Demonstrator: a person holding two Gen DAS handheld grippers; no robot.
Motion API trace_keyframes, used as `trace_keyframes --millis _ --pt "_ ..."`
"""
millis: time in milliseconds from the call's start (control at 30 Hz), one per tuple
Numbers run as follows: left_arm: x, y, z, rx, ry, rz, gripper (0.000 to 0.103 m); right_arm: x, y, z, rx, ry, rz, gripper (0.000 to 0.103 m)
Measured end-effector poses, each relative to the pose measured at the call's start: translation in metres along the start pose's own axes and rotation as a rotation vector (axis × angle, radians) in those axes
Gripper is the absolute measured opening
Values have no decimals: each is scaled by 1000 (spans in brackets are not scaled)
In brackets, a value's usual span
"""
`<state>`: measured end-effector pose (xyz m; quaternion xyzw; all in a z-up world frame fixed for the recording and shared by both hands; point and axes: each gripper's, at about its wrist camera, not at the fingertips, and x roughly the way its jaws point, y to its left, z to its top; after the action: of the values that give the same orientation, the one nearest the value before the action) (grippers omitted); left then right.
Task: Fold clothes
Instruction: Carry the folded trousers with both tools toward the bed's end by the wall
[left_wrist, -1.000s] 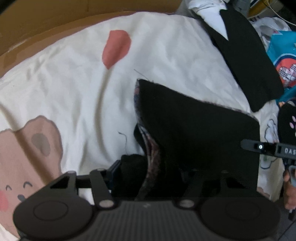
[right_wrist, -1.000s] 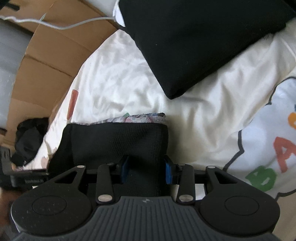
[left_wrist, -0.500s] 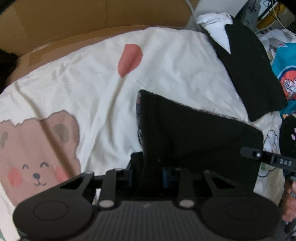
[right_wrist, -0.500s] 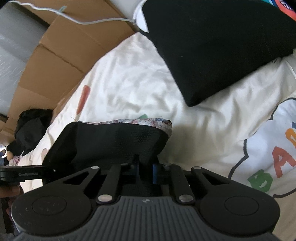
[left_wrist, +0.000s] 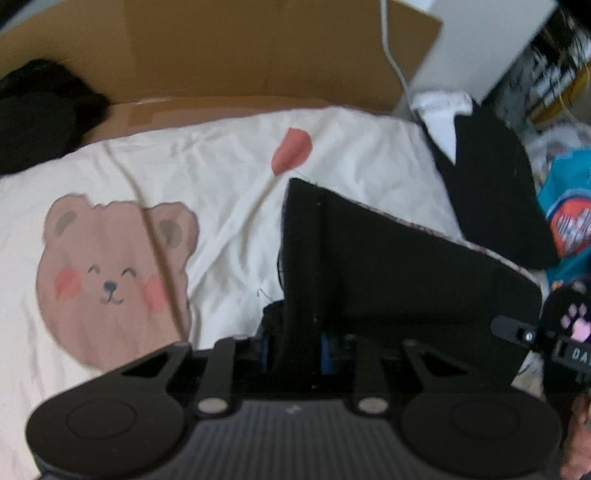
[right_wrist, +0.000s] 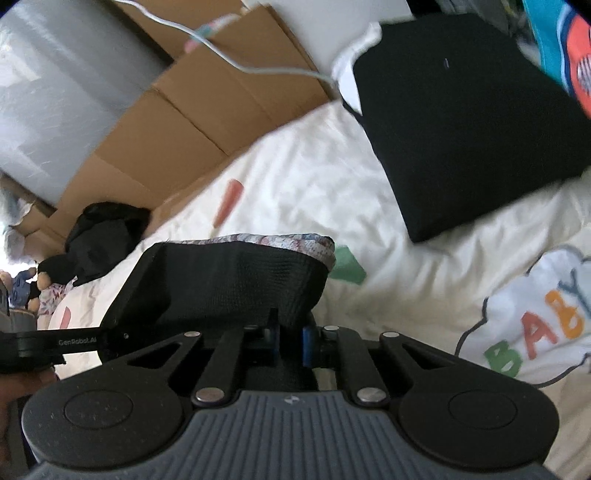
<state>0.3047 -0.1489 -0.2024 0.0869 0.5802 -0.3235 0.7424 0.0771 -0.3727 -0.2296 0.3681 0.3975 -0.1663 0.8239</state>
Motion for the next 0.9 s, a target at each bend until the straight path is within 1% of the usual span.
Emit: trace_keyframes --millis 100,167,300,467,567,700,800,900 --pt "-25 2 -18 -59 -41 -5 25 -14 12 0 -41 -11 -10 11" --pt "-46 5 -32 -92 -73 0 25 -23 20 -2 -66 -17 0 11" --pt "-69 10 -46 -109 -104 20 25 -39 40 -7 -130 -30 26 11" --pt "-95 14 -62 -133 -149 51 25 -56 71 -8 -210 -46 35 11" --pt "-115 16 -68 -131 -188 72 25 -64 85 -10 -240 -59 42 11" --pt "-134 21 -72 -158 -208 68 25 -77 103 -12 -287 -83 47 10" --pt "-152 23 -70 -174 -236 75 24 -89 119 -8 -314 -103 51 10" --pt "-178 26 -64 -188 -287 66 24 -106 138 -2 -359 -139 59 10"
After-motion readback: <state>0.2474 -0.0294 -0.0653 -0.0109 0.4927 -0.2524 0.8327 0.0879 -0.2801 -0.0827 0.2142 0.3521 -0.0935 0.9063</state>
